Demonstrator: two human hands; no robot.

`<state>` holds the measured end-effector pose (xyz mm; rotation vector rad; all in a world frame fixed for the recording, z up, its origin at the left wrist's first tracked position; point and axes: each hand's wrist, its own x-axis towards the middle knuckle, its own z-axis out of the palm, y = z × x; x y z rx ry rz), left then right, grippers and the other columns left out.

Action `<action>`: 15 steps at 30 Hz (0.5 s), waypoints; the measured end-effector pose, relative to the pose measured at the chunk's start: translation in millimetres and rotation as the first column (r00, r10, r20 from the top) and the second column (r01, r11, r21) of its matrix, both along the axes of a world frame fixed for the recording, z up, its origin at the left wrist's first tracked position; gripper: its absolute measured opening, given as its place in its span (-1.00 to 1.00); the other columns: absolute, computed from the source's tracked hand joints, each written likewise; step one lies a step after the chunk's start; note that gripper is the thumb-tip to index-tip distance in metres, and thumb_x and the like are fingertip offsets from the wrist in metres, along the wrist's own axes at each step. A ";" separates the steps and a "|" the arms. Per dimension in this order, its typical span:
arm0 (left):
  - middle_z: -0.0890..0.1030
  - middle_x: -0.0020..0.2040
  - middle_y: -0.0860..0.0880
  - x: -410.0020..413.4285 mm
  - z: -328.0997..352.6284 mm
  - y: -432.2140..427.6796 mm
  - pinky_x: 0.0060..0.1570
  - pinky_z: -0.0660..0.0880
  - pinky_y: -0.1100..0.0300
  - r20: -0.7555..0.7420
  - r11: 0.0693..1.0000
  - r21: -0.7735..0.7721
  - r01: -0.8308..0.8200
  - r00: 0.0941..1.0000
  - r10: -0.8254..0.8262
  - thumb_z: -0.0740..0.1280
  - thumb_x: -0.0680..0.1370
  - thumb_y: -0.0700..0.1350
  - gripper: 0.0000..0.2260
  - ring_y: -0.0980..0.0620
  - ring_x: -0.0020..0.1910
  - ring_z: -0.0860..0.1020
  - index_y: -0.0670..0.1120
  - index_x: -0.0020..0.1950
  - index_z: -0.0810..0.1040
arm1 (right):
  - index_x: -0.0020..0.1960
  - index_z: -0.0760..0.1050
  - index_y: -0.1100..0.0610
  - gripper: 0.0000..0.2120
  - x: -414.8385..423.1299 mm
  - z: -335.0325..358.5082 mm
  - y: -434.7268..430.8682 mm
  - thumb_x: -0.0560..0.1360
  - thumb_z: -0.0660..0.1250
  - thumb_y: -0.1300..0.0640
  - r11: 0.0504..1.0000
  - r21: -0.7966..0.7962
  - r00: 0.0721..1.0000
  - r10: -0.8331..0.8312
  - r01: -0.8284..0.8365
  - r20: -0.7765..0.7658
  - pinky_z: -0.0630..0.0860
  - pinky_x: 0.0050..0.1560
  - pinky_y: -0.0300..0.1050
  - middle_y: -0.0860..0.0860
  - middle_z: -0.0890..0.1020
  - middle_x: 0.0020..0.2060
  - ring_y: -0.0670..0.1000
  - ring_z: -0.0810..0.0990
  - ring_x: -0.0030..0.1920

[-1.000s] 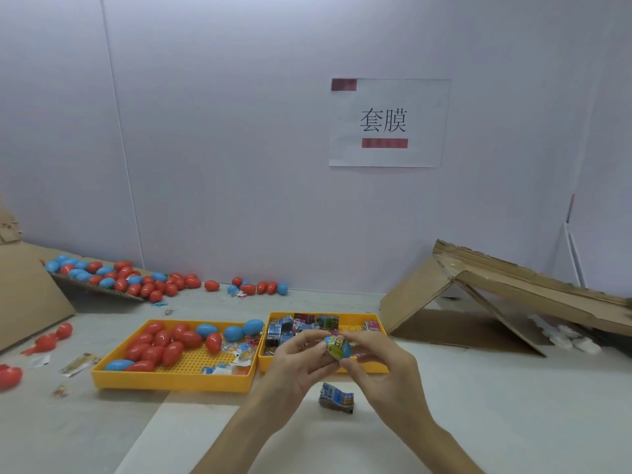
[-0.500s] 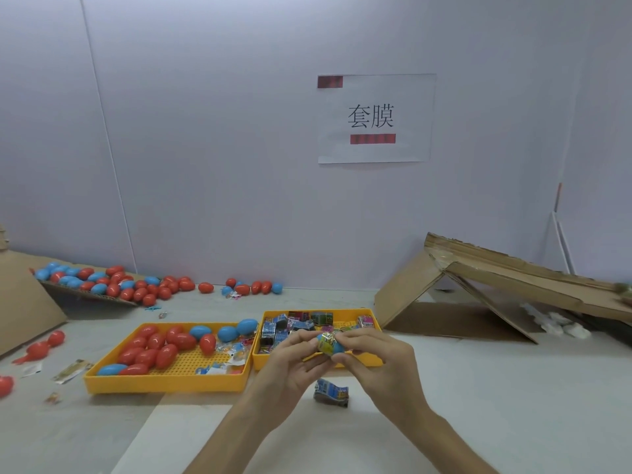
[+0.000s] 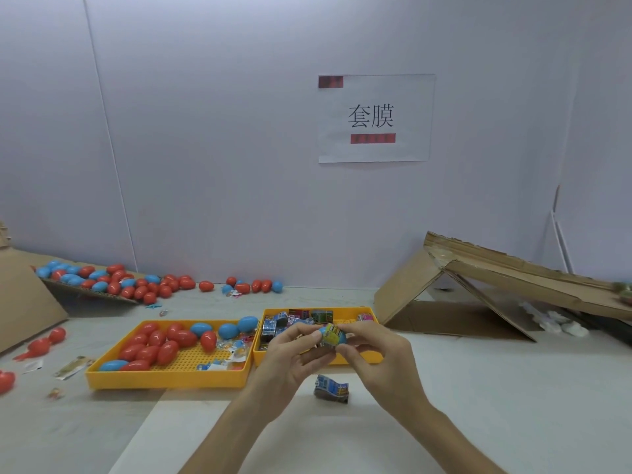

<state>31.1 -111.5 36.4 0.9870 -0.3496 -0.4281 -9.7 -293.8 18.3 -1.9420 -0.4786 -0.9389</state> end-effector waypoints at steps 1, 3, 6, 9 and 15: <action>0.64 0.12 -0.31 -0.3 0.2 -0.1 0.08 0.64 0.04 0.011 1.000 0.006 0.003 1.000 -0.003 0.43 0.51 -0.23 -0.86 -0.22 0.10 0.66 -0.22 0.04 0.59 | 0.17 0.65 0.07 -0.73 -0.8 0.6 1.1 0.49 0.50 0.22 0.999 0.035 0.999 0.021 -0.019 -0.031 0.64 -0.08 -0.22 -0.12 0.70 -0.02 -0.09 0.69 -0.05; 0.65 0.08 -0.28 -1.4 0.8 -0.8 0.09 0.64 0.03 0.049 0.999 0.048 0.004 0.999 -0.007 0.44 0.51 -0.21 -0.86 -0.22 0.08 0.66 -0.22 0.03 0.61 | 0.19 0.64 -0.01 -0.72 -2.8 2.6 3.6 0.50 0.49 0.17 0.992 0.112 0.992 0.072 -0.060 -0.101 0.63 -0.09 -0.22 -0.16 0.69 -0.03 -0.05 0.70 -0.06; 0.64 0.11 -0.32 -2.4 -0.4 -2.9 0.11 0.63 0.01 0.102 0.992 0.120 -0.026 0.995 0.014 0.45 0.49 -0.19 -0.78 -0.28 0.13 0.64 -0.25 0.09 0.60 | 0.12 0.67 0.01 -0.80 -2.9 4.6 4.2 0.50 0.49 0.15 0.991 0.117 0.985 0.088 -0.071 -0.147 0.64 -0.06 -0.12 -0.11 0.69 -0.03 -0.01 0.69 -0.04; 0.62 0.16 -0.36 -2.6 -1.6 -3.4 0.12 0.63 0.00 0.112 0.989 0.139 -0.045 0.993 0.029 0.47 0.47 -0.19 -0.75 -0.34 0.18 0.61 -0.26 0.10 0.59 | 0.11 0.69 0.03 -0.82 -2.9 6.0 2.8 0.51 0.47 0.17 0.994 0.088 0.983 0.077 -0.063 -0.165 0.63 -0.06 -0.14 -0.09 0.68 0.00 -0.02 0.67 0.02; 0.63 0.15 -0.35 -2.0 -3.5 -1.2 0.10 0.64 0.03 0.100 0.985 0.163 -0.058 0.994 0.042 0.49 0.45 -0.19 -0.74 -0.31 0.14 0.63 -0.26 0.08 0.61 | 0.18 0.68 0.01 -0.77 -4.0 5.0 3.3 0.55 0.42 0.18 0.995 0.060 0.969 0.093 -0.081 -0.228 0.64 -0.02 -0.06 -0.10 0.65 0.08 -0.08 0.64 0.07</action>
